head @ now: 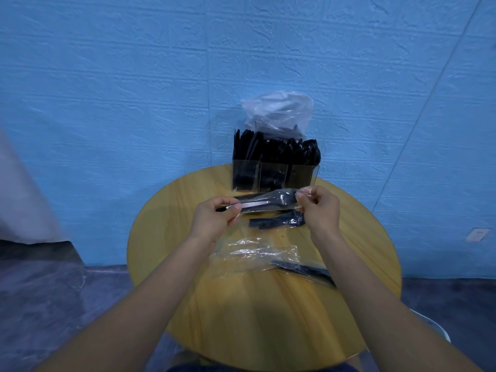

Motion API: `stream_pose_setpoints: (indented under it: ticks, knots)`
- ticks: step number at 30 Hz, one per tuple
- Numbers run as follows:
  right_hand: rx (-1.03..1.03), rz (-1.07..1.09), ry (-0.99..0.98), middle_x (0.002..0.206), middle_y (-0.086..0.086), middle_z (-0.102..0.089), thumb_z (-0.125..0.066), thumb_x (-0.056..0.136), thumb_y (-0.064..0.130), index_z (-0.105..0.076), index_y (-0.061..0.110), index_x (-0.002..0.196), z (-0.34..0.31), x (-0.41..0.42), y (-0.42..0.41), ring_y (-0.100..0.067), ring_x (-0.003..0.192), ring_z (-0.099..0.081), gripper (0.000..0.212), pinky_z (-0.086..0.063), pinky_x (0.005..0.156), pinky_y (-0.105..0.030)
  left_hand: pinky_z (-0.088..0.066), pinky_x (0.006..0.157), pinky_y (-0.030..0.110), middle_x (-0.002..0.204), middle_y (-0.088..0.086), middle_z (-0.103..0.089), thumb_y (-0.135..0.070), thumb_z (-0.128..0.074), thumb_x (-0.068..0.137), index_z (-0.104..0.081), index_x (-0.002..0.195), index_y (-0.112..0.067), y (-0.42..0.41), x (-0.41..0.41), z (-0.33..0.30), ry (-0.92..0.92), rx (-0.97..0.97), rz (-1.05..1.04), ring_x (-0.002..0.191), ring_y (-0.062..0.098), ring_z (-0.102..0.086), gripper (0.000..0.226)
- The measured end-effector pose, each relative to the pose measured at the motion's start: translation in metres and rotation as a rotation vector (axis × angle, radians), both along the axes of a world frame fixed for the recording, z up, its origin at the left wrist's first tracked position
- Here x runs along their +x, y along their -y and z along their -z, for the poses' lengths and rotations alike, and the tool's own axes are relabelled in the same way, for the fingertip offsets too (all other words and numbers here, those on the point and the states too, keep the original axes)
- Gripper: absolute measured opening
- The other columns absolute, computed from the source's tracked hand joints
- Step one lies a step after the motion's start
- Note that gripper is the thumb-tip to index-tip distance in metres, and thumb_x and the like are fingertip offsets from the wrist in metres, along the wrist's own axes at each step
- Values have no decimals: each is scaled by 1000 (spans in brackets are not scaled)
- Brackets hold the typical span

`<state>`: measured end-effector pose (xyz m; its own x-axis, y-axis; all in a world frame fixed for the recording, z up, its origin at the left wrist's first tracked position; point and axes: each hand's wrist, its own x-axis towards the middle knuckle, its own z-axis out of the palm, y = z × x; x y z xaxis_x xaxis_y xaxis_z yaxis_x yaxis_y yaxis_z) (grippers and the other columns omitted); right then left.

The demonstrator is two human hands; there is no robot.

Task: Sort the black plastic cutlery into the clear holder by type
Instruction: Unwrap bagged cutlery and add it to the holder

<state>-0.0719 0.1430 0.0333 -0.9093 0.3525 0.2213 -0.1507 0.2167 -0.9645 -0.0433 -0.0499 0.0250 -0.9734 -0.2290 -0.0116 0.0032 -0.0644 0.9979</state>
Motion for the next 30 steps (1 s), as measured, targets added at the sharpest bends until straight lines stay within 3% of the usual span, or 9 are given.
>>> stream_pose_setpoints:
  ticks: [4, 10, 13, 19, 21, 23, 26, 28, 30]
  knots:
    - [78, 25, 3, 73, 7, -58, -56, 92, 4, -66, 18, 79, 4, 0, -3, -5, 68, -50, 22, -40, 69, -25, -54, 68, 16, 80, 3, -64, -6, -64, 87, -68, 80, -13, 3, 0, -2, -35, 32, -22, 73, 10, -59, 10]
    - [106, 183, 44, 82, -1, -60, -53, 93, 3, -66, 11, 87, 6, -2, -16, -16, 77, -53, 17, -39, 71, -26, -52, 62, 9, 80, 3, -63, -2, -62, 87, -67, 98, 2, 21, -1, 0, -49, -10, -121, 67, 7, -59, 13]
    - [128, 225, 107, 86, -4, -59, -51, 91, -1, -66, 5, 93, 13, -1, -21, -20, 82, -53, 16, -43, 73, -31, -53, 65, 9, 80, 2, -63, -4, -64, 87, -67, 97, -2, 34, -3, -3, -67, -4, -216, 59, 1, -61, 11]
    - [255, 92, 299, 94, -10, -61, -47, 88, 0, -59, 10, 95, 29, 7, -20, -24, 84, -53, 17, -42, 71, -33, -52, 66, 9, 78, -3, -62, -4, -63, 87, -65, 98, -6, 48, -4, -16, -151, 76, -402, 52, -7, -59, 11]
    - [297, 33, 354, 98, -9, -61, -50, 88, 4, -57, 13, 91, 31, 10, -17, -27, 91, -55, 12, -42, 76, -31, -52, 70, 11, 80, -3, -63, -5, -64, 87, -66, 97, -7, 43, -3, -20, -165, 72, -400, 54, -7, -60, 10]
    - [341, -5, 403, 110, -8, -60, -56, 86, 13, -56, 21, 92, 28, 13, -12, -31, 106, -52, 10, -44, 90, -38, -52, 72, 12, 81, -3, -64, -6, -64, 87, -66, 98, -7, 33, -1, -21, -172, 68, -370, 58, -4, -61, 10]
    - [486, 13, 306, 125, -9, -52, -60, 88, 28, -58, 18, 117, 10, 18, -8, -31, 118, -44, 31, -38, 100, -44, -53, 71, 11, 83, -3, -64, -6, -64, 87, -67, 100, -5, 16, 2, -19, -175, 86, -307, 62, -3, -61, 13]
    - [338, -67, 152, 117, -7, -58, -56, 92, 39, -57, 12, 120, -7, 24, -2, -22, 106, -53, 39, -44, 90, -37, -53, 71, 10, 82, -4, -64, -5, -63, 87, -67, 100, -5, 4, 5, -17, -178, 97, -270, 63, -3, -62, 13]
    - [45, -192, 158, 98, -3, -61, -52, 92, 47, -58, 11, 110, -22, 28, 7, -14, 85, -57, 41, -46, 76, -29, -53, 72, 12, 79, -7, -65, -5, -64, 87, -68, 96, -7, -10, 10, -17, -192, 94, -220, 62, -5, -62, 10]
